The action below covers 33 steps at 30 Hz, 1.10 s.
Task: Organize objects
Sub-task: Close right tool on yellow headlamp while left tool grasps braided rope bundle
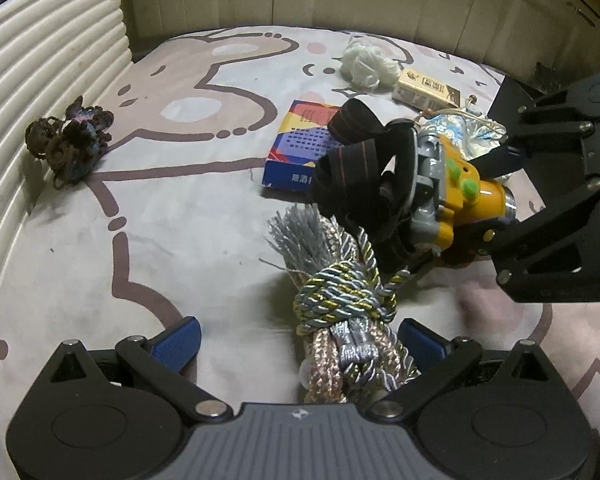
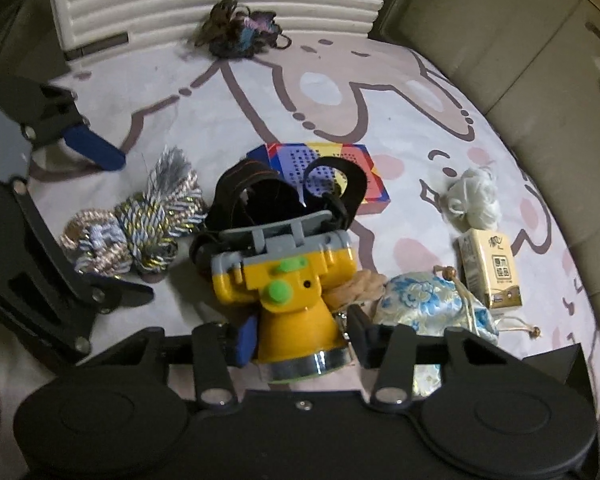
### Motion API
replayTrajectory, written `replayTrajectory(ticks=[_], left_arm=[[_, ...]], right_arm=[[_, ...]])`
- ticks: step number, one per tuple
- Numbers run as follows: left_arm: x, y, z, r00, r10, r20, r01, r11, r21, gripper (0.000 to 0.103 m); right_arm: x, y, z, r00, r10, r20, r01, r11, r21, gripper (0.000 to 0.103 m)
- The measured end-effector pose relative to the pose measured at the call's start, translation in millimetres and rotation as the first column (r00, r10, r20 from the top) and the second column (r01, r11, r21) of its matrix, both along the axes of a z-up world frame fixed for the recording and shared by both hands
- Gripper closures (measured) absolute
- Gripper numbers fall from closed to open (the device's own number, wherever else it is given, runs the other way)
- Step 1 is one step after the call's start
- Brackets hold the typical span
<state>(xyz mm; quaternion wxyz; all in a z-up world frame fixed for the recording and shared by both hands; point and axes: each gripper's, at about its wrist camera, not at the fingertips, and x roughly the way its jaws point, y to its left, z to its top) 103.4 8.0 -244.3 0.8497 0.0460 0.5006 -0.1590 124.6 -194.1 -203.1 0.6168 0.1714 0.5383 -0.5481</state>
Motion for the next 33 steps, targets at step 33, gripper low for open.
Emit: replayTrajectory(ticks=[33], left_arm=[[18.7, 33.3, 12.2, 0.984, -0.031, -0.175, 0.01, 0.993, -0.12, 0.009]], right_arm=[[10.8, 20.4, -8.8, 0.879, -0.457, 0.138, 0.386, 0.85, 0.358, 0.057]])
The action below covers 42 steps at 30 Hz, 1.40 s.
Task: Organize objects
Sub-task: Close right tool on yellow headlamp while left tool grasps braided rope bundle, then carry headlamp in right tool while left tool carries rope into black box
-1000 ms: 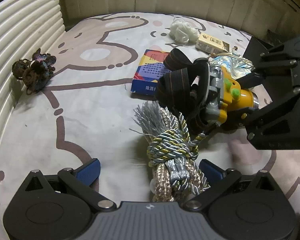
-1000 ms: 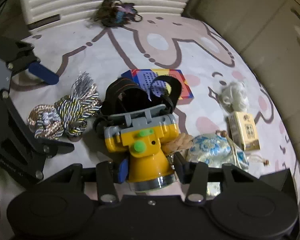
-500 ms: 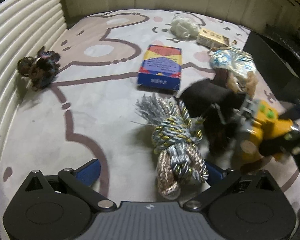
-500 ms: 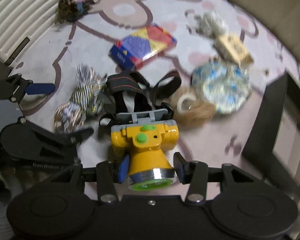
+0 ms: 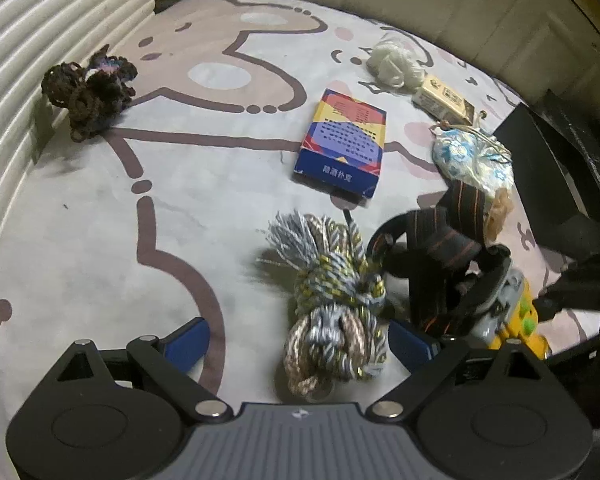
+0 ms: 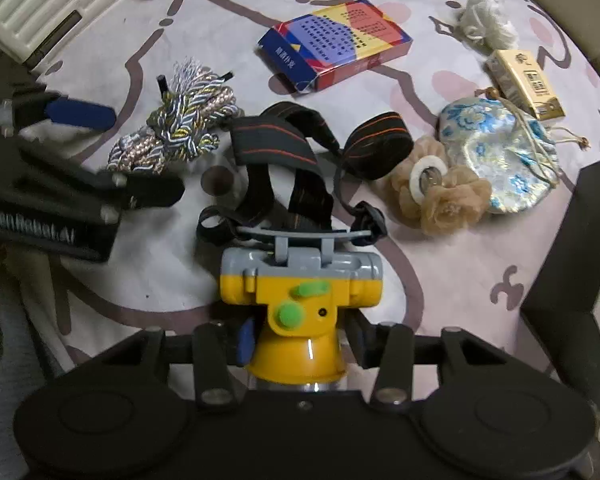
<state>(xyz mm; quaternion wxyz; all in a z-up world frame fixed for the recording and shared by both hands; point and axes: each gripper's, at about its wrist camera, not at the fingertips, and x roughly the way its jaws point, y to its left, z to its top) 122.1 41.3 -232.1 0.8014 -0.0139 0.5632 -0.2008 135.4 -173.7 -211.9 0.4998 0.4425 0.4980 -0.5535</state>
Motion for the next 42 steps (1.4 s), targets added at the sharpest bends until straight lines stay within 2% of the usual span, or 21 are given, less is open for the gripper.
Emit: replayTrajectory(ticks=[1, 4, 6, 7, 9, 10, 12, 13, 16, 21, 22, 27, 35, 42], left_arm=[[2.4, -2.6, -0.5, 1.0, 0.002, -0.004, -0.002, 1.0, 0.008, 0.009], [6.3, -10.7, -0.3, 1.0, -0.009, 0.009, 0.008, 0.999, 0.045, 0.018], [6.0, -14.5, 1.0, 0.999, -0.024, 0.028, 0.022, 0.997, 0.068, 0.033], [4.9, -16.5, 1.9, 0.998, -0.043, 0.037, 0.04, 0.996, 0.074, 0.037], [2.4, -19.2, 4.7, 0.997, -0.063, 0.049, 0.059, 0.996, 0.071, 0.06], [1.6, -19.6, 6.4, 0.996, -0.067, 0.05, 0.064, 0.996, 0.062, 0.062], [1.0, -17.8, 10.0, 0.997, -0.057, 0.06, 0.054, 0.997, 0.052, 0.063], [0.7, -15.8, 12.6, 0.994, -0.081, 0.068, 0.079, 0.996, 0.043, 0.063], [0.6, -9.6, 25.6, 0.993, -0.057, 0.107, 0.054, 0.998, 0.032, 0.063], [-0.6, -3.8, 59.4, 0.982, -0.032, 0.184, 0.032, 0.999, 0.005, 0.063], [-1.2, -3.1, 65.3, 0.977, -0.072, 0.199, 0.075, 0.997, -0.008, 0.063], [-4.1, 0.9, 98.7, 0.962, -0.058, 0.265, 0.067, 0.998, -0.023, 0.063], [-5.5, -1.8, 140.2, 0.942, -0.066, 0.33, 0.083, 0.996, -0.038, 0.063], [2.3, -29.0, 168.3, 0.922, -0.096, 0.376, 0.134, 0.988, -0.077, 0.063]], right_arm=[[-1.4, 1.1, 0.8, 1.0, -0.005, 0.011, 0.005, 1.0, -0.011, 0.061], [-4.0, 6.2, 1.6, 1.0, 0.003, 0.017, -0.002, 0.999, -0.039, 0.061], [-3.2, 10.5, 1.6, 1.0, 0.018, 0.012, -0.017, 0.998, -0.055, 0.062], [-2.8, 13.7, 1.9, 1.0, 0.019, 0.013, -0.018, 0.998, -0.064, 0.062], [-5.5, 17.6, 3.1, 1.0, 0.017, 0.018, -0.016, 0.997, -0.082, 0.062], [-8.3, 20.9, 3.1, 1.0, 0.016, 0.019, -0.015, 0.996, -0.094, 0.062], [-10.0, 24.5, 6.7, 1.0, 0.013, 0.013, -0.011, 0.993, -0.119, 0.062], [-11.0, 27.0, 10.1, 1.0, 0.011, 0.011, -0.009, 0.991, -0.137, 0.062], [-13.8, 32.3, 24.7, 1.0, 0.0, 0.001, 0.001, 0.981, -0.195, 0.062], [-16.0, 35.0, 52.7, 1.0, -0.025, 0.004, 0.025, 0.955, -0.294, 0.062], [-17.0, 34.1, 58.8, 1.0, -0.03, 0.006, 0.03, 0.949, -0.312, 0.062], [-26.2, 38.0, 93.2, 0.998, -0.061, 0.02, 0.064, 0.913, -0.403, 0.062], [-37.8, 43.3, 129.6, 0.994, -0.101, 0.033, 0.104, 0.872, -0.479, 0.062], [-60.5, 53.1, 160.4, 0.987, -0.161, 0.026, 0.15, 0.832, -0.534, 0.062]])
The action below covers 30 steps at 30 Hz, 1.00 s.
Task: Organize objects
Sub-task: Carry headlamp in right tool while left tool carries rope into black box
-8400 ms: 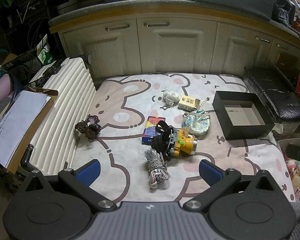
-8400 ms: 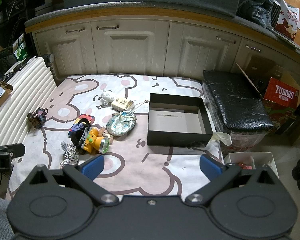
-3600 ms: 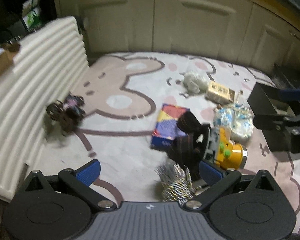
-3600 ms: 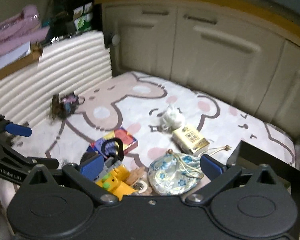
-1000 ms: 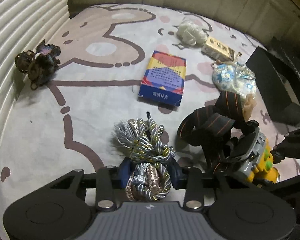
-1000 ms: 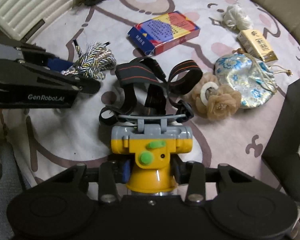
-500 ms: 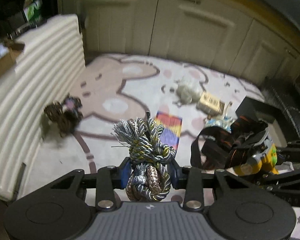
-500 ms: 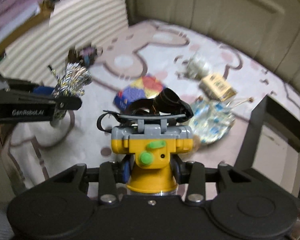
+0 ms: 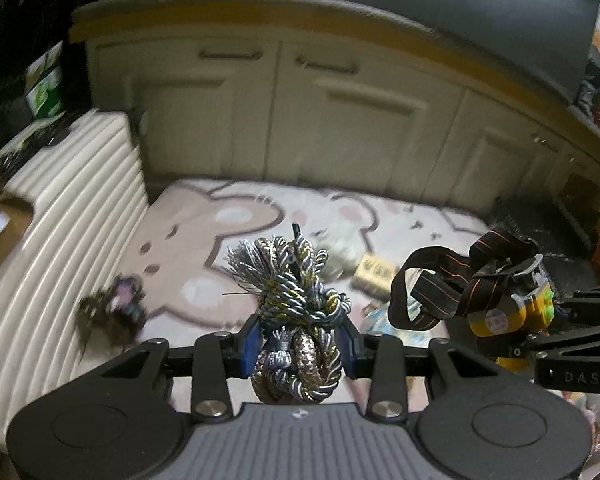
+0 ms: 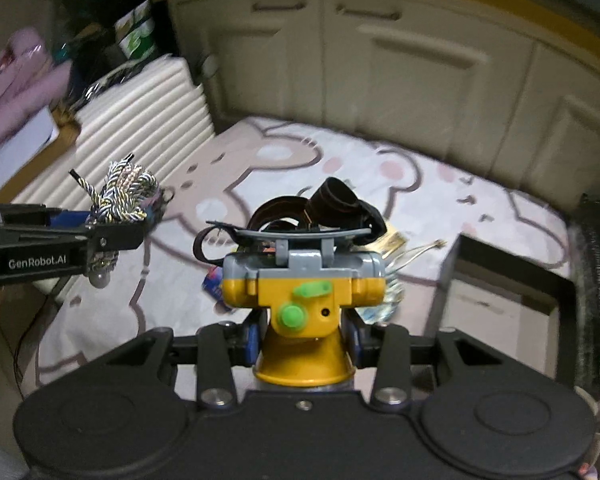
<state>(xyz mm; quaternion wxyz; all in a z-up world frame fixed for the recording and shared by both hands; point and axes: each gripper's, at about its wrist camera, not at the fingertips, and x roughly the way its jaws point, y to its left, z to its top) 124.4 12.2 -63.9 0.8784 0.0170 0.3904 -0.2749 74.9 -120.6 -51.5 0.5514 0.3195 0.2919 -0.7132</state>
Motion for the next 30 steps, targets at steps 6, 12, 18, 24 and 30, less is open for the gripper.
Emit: replayTrajectory(ticks=[6, 12, 18, 24, 30], left_arm=[[11.7, -41.8, 21.8, 0.992, -0.119, 0.03, 0.12, 0.992, -0.031, 0.063], [25.3, -92.1, 31.0, 0.984, -0.161, 0.078, 0.166, 0.984, -0.057, 0.063], [32.5, -153.7, 27.7, 0.97, -0.208, 0.122, 0.218, 0.974, -0.069, 0.063], [32.7, -207.6, 19.8, 0.959, -0.264, 0.103, 0.274, 0.957, -0.097, 0.062], [25.2, -247.4, -20.0, 0.944, -0.329, -0.008, 0.326, 0.938, -0.121, 0.062]], right_arm=[[-38.8, 6.4, 20.6, 0.997, -0.059, -0.041, 0.057, 0.997, -0.043, 0.062], [-92.3, 5.9, 28.6, 0.987, -0.149, -0.065, 0.144, 0.987, -0.075, 0.062], [-147.1, 4.7, 24.0, 0.97, -0.231, -0.076, 0.222, 0.968, -0.114, 0.062], [-191.6, -2.5, -3.3, 0.953, -0.296, -0.065, 0.292, 0.955, -0.059, 0.062], [-213.9, -1.8, -51.8, 0.94, -0.339, -0.029, 0.341, 0.938, 0.063, 0.062]])
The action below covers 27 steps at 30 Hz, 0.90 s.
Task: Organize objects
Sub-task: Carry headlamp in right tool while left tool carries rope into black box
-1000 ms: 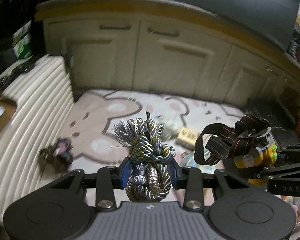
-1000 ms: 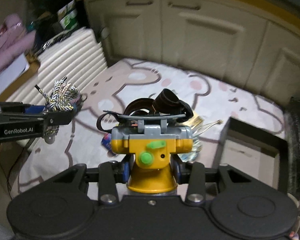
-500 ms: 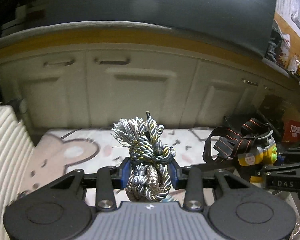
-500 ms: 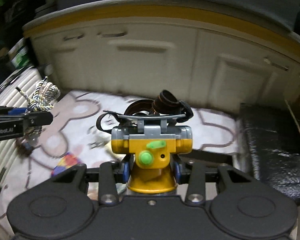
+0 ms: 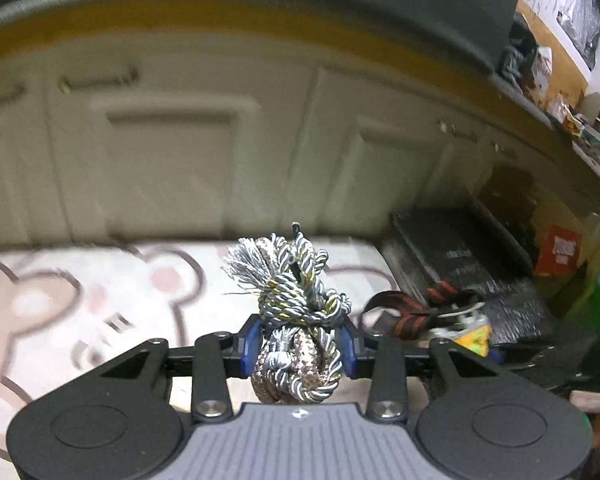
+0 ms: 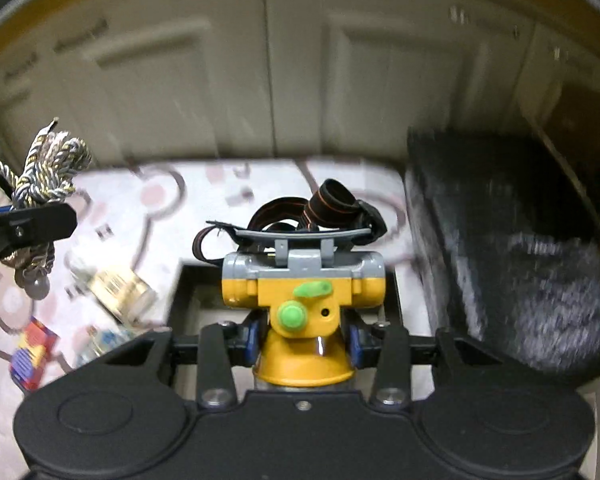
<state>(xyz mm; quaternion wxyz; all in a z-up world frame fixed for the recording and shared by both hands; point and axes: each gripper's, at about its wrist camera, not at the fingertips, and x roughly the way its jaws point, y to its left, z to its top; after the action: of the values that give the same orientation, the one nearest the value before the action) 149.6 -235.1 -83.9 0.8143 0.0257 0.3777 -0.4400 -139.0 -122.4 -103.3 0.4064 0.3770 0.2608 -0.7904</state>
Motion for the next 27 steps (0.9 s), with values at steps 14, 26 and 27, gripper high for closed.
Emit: replayTrajectory(ticks=[14, 26, 27], left_arm=[[3.7, -39.9, -76.6, 0.975, -0.077, -0.209, 0.086, 0.996, 0.037, 0.063], [0.4, -51.3, -82.4, 0.915, -0.335, -0.226, 0.344, 0.939, -0.003, 0.053], [0.0, -50.8, -80.7, 0.912, -0.348, -0.217, 0.356, 0.935, -0.005, 0.051]], right_arm=[[-26.6, -12.7, -74.7, 0.994, -0.075, 0.083, 0.063, 0.988, 0.142, 0.062], [-35.5, -17.9, -72.0, 0.996, -0.063, 0.054, 0.054, 0.986, 0.159, 0.056], [-34.9, -16.6, -68.9, 0.997, -0.059, 0.047, 0.051, 0.987, 0.15, 0.052]])
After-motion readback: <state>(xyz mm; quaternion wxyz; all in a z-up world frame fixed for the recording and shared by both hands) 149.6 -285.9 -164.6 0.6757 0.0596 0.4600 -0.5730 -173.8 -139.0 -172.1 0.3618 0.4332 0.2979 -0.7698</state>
